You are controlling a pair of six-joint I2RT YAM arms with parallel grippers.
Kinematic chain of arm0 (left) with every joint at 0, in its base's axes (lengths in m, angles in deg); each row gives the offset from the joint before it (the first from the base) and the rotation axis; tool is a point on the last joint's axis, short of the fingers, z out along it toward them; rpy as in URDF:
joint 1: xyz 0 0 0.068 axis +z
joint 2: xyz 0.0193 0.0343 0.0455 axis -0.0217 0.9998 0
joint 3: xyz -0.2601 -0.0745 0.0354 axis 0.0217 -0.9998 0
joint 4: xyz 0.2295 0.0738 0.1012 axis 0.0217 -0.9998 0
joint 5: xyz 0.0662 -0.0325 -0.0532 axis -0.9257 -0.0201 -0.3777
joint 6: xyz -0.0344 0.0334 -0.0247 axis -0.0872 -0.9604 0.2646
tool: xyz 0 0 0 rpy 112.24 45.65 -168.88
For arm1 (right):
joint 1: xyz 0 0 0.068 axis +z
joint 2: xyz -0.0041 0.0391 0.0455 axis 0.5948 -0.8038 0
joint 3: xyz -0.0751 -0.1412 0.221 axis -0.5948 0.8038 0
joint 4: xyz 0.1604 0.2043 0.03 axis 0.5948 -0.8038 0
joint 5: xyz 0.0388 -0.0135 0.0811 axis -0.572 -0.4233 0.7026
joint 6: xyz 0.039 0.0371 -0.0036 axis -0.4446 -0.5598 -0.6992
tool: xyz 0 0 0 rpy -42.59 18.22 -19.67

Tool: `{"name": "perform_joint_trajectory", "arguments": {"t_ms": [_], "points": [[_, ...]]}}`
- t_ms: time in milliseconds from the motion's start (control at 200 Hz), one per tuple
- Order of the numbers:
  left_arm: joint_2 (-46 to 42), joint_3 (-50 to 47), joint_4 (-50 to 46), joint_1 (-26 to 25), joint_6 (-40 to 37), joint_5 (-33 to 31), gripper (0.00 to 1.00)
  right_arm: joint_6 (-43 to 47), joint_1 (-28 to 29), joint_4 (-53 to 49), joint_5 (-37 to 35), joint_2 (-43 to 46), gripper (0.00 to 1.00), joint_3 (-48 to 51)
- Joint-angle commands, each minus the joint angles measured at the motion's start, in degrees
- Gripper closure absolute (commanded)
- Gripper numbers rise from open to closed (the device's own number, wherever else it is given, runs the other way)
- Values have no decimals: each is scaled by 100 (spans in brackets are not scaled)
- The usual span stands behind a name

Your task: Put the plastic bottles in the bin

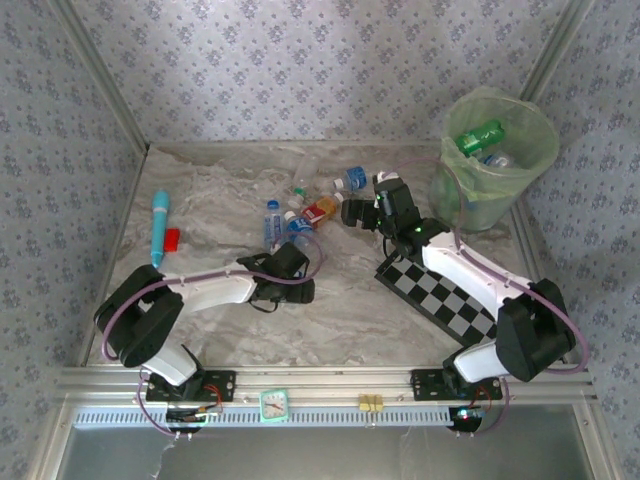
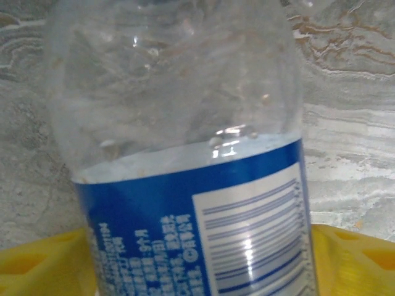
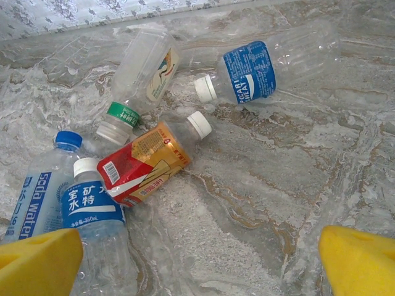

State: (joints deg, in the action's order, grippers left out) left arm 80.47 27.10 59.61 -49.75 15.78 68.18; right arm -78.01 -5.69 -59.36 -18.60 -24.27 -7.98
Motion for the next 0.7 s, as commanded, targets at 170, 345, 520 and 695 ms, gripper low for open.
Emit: {"name": "perform_joint_trajectory", "arguments": {"t_ms": [170, 345, 520, 695], "points": [[-225, -168, -103, -25, -58, -59, 41, -54, 73, -50, 53, -145, 0, -254], [-583, -302, -33, -27, -123, -178, 48, -54, 79, -52, 137, -141, 0, -291], [-1230, -322, 84, -23, -384, -524, 49, 111, 52, 54, 765, -141, 0, -388], [-1778, -244, 808, 154, -629, -663, 49, 118, -71, 562, 1984, -141, 0, -394]]}}
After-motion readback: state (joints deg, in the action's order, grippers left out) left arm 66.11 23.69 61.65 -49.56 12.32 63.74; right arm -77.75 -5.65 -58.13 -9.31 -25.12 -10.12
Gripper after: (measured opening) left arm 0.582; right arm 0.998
